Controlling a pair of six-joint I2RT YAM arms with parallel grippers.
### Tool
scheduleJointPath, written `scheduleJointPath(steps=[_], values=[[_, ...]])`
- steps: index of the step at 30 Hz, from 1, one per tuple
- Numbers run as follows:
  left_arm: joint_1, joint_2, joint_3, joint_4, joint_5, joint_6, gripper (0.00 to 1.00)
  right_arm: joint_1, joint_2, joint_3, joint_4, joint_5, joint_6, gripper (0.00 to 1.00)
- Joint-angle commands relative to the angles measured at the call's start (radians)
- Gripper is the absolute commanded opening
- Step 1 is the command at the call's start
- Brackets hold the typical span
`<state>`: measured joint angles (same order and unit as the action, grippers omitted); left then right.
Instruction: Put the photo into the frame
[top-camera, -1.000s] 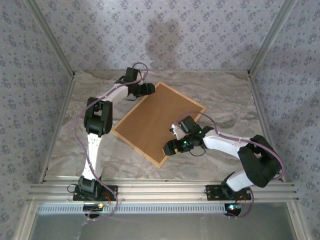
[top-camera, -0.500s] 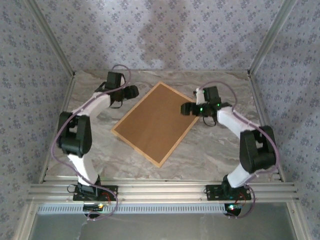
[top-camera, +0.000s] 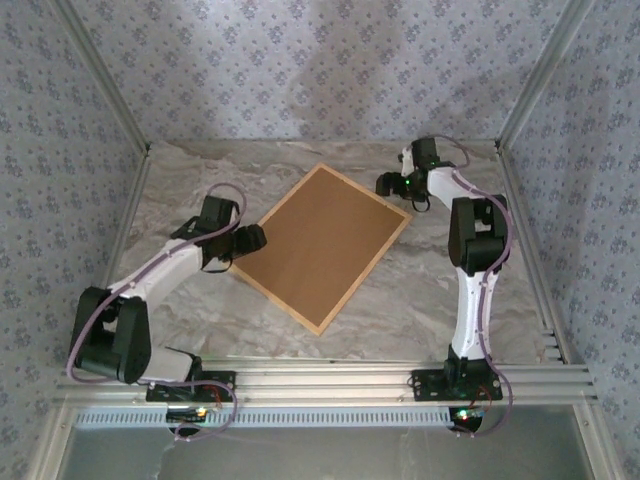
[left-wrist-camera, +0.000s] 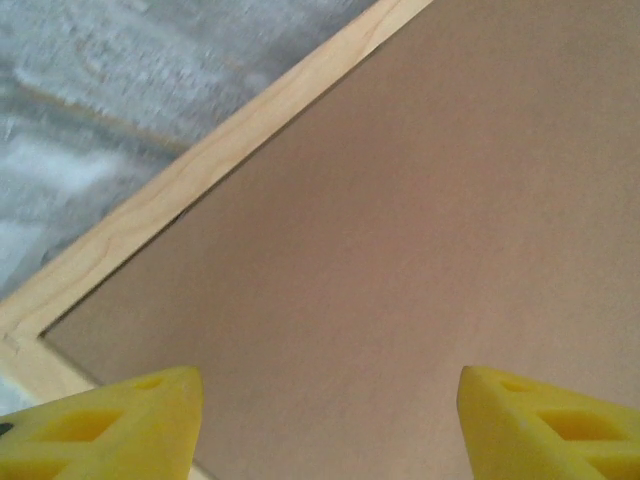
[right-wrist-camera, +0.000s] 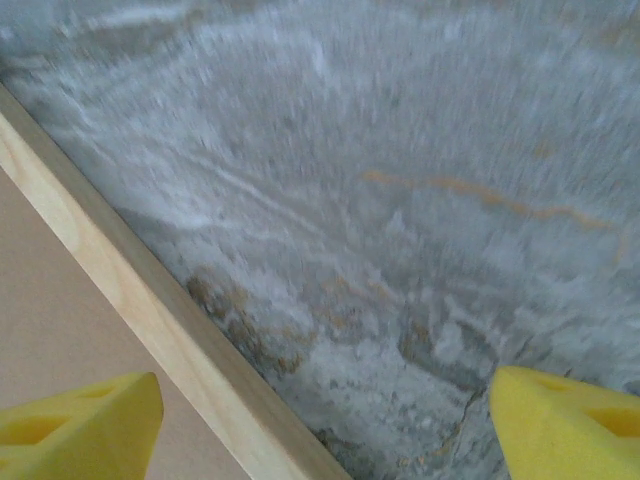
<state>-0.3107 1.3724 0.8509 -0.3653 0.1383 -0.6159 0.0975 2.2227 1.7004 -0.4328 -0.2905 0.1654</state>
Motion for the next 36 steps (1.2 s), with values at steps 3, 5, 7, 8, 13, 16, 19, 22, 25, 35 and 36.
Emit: scheduleJointPath(steps=[3,5,7,8,13,16,19,22,25,35,36], values=[[-0.005,-0.054,-0.054,-0.118,0.095,-0.06,0.67,-0.004,-0.022,-0.023,-0.097,-0.15,-0.017,0.86],[-0.005,-0.064,-0.066,-0.124,0.153,-0.087,0.66,-0.009,-0.033,-0.049,-0.103,-0.178,-0.016,0.84],[-0.007,-0.069,-0.08,-0.119,0.197,-0.108,0.65,-0.011,-0.049,-0.08,-0.096,-0.2,-0.013,0.84],[-0.007,-0.067,-0.085,-0.121,0.213,-0.115,0.64,-0.011,-0.057,-0.094,-0.092,-0.206,-0.013,0.83],[-0.008,-0.043,-0.101,-0.114,0.259,-0.123,0.6,-0.012,-0.079,-0.126,-0.088,-0.215,-0.012,0.82],[-0.01,-0.023,-0.11,-0.089,0.285,-0.132,0.58,-0.013,-0.084,-0.13,-0.09,-0.215,-0.013,0.82],[-0.014,-0.02,-0.123,-0.078,0.285,-0.145,0.55,-0.016,-0.083,-0.133,-0.089,-0.215,-0.013,0.82],[-0.017,-0.027,-0.136,-0.086,0.272,-0.149,0.53,-0.017,-0.081,-0.133,-0.088,-0.216,-0.015,0.82],[-0.019,-0.026,-0.152,-0.072,0.274,-0.166,0.52,-0.017,-0.08,-0.13,-0.089,-0.216,-0.016,0.82],[-0.024,0.0,-0.177,0.008,0.294,-0.2,0.49,-0.019,-0.074,-0.13,-0.086,-0.214,-0.02,0.81],[-0.024,0.005,-0.178,0.011,0.295,-0.201,0.49,-0.018,-0.074,-0.131,-0.087,-0.214,-0.019,0.81]])
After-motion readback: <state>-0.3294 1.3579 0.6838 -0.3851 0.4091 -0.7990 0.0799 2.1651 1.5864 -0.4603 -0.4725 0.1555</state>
